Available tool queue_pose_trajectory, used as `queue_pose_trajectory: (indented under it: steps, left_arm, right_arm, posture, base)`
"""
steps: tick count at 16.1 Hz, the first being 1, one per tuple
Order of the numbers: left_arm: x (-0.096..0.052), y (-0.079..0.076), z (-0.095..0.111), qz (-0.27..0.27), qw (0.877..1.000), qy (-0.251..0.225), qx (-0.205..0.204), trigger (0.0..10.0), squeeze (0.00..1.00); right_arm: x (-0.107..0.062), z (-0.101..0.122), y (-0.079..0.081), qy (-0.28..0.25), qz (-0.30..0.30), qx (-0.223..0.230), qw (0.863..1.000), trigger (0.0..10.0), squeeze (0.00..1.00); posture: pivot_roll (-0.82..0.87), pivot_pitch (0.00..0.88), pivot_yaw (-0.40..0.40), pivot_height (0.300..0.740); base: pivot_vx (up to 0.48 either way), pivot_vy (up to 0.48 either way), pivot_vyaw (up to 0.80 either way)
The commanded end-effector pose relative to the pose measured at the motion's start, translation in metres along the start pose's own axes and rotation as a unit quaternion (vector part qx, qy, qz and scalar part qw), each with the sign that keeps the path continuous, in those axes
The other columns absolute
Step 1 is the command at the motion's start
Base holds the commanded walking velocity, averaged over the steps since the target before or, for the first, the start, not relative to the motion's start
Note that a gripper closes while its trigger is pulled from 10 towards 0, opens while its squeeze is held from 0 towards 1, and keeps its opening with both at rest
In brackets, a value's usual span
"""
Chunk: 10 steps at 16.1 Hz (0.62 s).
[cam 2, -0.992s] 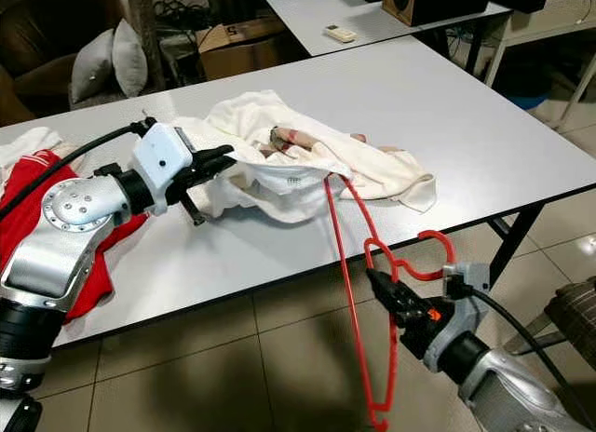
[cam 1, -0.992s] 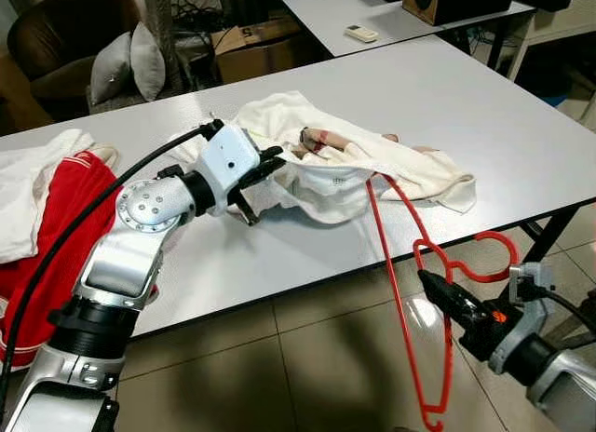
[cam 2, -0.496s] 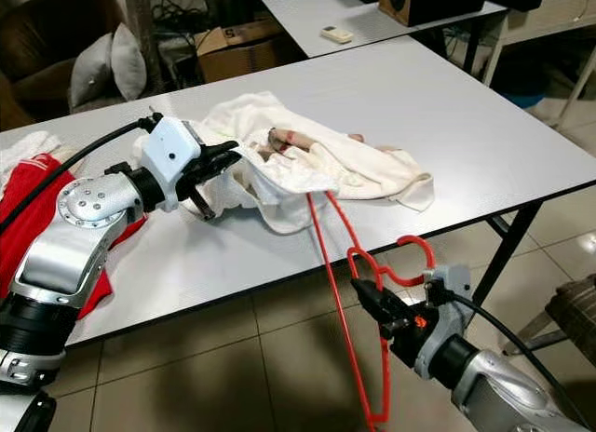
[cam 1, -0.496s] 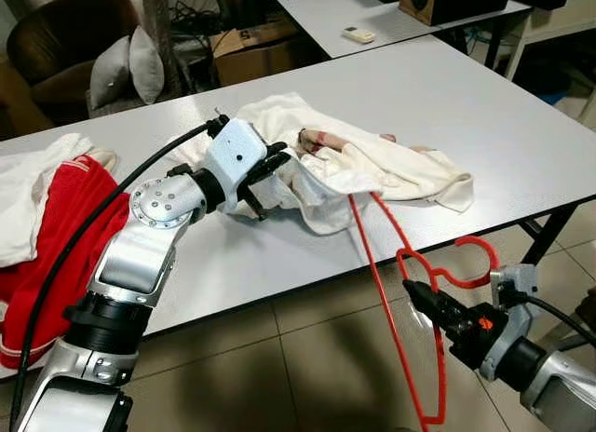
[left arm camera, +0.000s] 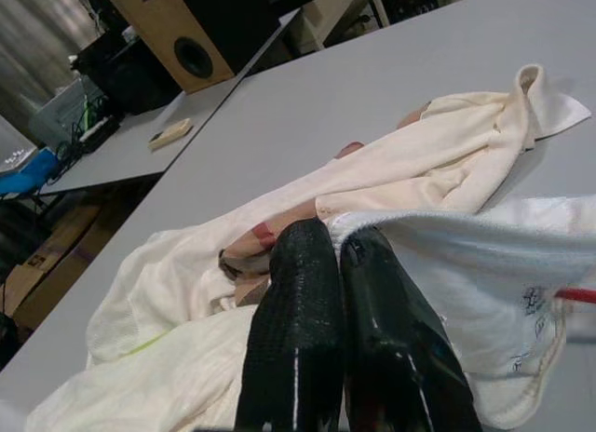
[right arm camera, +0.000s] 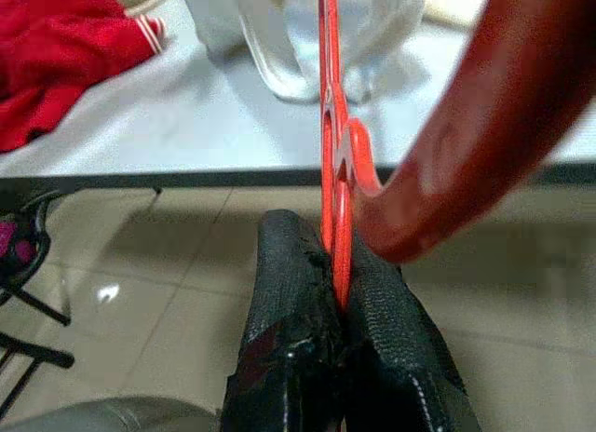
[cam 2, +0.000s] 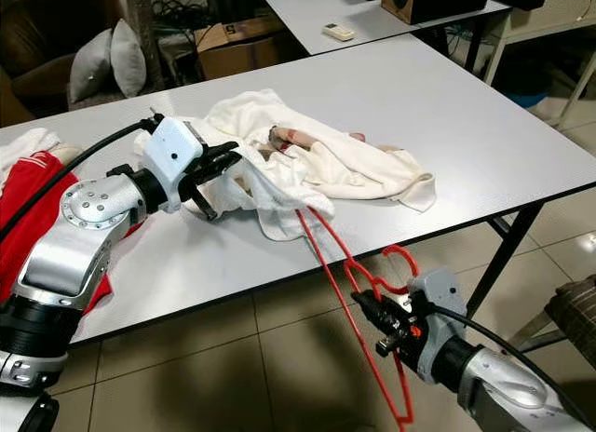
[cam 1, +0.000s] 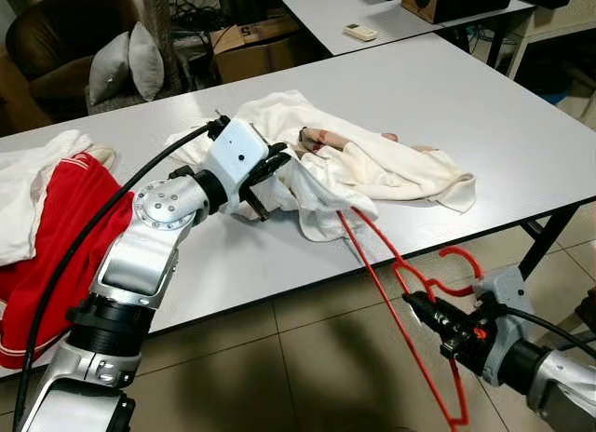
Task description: Hang hanger
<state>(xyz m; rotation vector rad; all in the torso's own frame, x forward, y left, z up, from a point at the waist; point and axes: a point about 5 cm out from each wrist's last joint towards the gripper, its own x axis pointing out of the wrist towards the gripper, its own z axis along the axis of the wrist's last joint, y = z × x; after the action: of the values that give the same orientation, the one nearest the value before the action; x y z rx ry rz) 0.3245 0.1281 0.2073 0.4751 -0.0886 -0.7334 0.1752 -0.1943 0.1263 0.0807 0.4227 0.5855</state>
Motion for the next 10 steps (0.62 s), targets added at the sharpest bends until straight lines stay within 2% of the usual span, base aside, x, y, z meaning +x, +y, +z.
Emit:
queue_pose_trajectory:
  steps: [1, 4, 5, 6, 10]
  left_arm:
    - [0.000, 0.001, 0.002, 0.005, 1.000, 0.005, 0.010, 0.0, 0.00]
    - [0.001, 0.000, 0.003, 0.004, 1.000, 0.004, 0.013, 0.0, 0.00]
    - [0.001, 0.000, 0.004, 0.005, 1.000, 0.002, 0.015, 0.0, 0.00]
    - [0.001, 0.000, 0.004, 0.014, 1.000, 0.000, 0.013, 0.0, 0.00]
    - [0.002, 0.000, 0.004, 0.018, 1.000, -0.001, 0.014, 0.0, 0.00]
  right_arm:
    - [-0.002, 0.012, 0.005, -0.026, 0.014, -0.030, 0.999, 10.0, 0.00]
    - [-0.004, 0.016, -0.002, -0.040, -0.011, -0.047, 0.998, 10.0, 0.00]
    - [-0.003, 0.024, -0.011, -0.072, -0.055, -0.050, 0.995, 10.0, 0.00]
    - [-0.003, 0.033, -0.016, -0.111, -0.077, -0.029, 0.990, 10.0, 0.00]
    - [-0.001, 0.016, -0.002, -0.057, -0.027, -0.037, 0.997, 10.0, 0.00]
  posture:
    - [-0.04, 0.022, 0.157, 0.740]
    - [-0.04, 0.025, 0.152, 0.740]
    - [-0.04, 0.025, 0.152, 0.740]
    - [-0.05, 0.026, 0.151, 0.740]
    - [-0.05, 0.023, 0.155, 0.740]
  base:
    - [0.000, 0.000, 0.00]
    - [0.000, 0.000, 0.00]
    - [0.000, 0.000, 0.00]
    - [0.000, 0.000, 0.00]
    - [0.000, 0.000, 0.00]
